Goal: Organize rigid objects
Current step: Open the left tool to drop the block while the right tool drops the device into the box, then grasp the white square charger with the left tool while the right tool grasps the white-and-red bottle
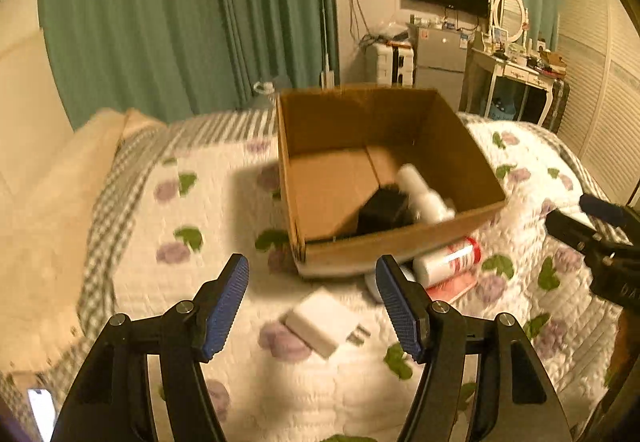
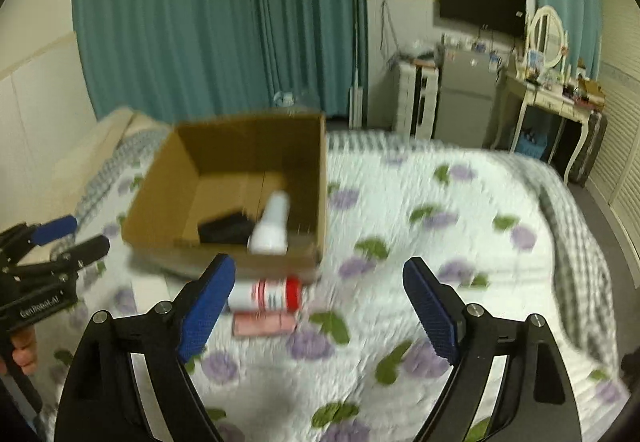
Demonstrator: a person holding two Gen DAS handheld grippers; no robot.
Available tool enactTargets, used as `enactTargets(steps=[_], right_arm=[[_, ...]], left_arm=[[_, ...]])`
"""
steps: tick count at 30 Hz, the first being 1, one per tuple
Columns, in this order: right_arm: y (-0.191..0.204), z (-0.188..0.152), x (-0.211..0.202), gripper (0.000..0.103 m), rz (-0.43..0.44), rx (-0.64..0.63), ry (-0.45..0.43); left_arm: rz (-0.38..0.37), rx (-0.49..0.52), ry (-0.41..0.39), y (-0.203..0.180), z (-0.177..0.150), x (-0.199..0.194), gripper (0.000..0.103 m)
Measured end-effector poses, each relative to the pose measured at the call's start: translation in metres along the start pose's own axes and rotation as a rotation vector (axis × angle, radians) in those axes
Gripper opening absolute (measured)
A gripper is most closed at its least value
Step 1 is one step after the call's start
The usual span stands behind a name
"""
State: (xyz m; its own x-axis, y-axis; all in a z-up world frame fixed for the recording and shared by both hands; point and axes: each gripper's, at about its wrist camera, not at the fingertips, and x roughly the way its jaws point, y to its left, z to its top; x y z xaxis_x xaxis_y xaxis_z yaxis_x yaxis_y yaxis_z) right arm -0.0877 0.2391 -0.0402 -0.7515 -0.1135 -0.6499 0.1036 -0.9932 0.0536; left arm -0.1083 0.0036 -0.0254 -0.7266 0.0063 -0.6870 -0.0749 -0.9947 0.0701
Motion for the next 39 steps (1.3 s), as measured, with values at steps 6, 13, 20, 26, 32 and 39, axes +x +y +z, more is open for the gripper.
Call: enactTargets(steps=[6, 13, 20, 26, 32, 39], right_arm=[[0.026, -0.021, 0.042, 0.086, 0.030, -0.050, 0.083], [0.036, -0.033, 0.094, 0.086, 0.056, -0.037, 0.162], [0.035, -0.038, 0.136, 0.082, 0.060, 0.003, 0.202], [0.025, -0.043, 0.125, 0.078, 0.057, 0.024, 0.170], [0.024, -0.048, 0.121, 0.078, 0.061, 0.027, 0.171], [0.023, -0.043, 0.116, 0.078, 0.058, 0.035, 0.175]], left_arm=[[0.001, 0.002, 0.065, 0.008, -0.026, 0.030, 0.069], [-0.001, -0.039, 0.113, 0.017, -0.038, 0.049, 0.069], [-0.017, -0.039, 0.148, 0.017, -0.042, 0.058, 0.069], [-0.063, -0.038, 0.202, 0.007, -0.044, 0.071, 0.069], [-0.039, 0.016, 0.228, -0.011, -0.042, 0.092, 0.071], [0.011, 0.073, 0.243, -0.020, -0.047, 0.108, 0.074]])
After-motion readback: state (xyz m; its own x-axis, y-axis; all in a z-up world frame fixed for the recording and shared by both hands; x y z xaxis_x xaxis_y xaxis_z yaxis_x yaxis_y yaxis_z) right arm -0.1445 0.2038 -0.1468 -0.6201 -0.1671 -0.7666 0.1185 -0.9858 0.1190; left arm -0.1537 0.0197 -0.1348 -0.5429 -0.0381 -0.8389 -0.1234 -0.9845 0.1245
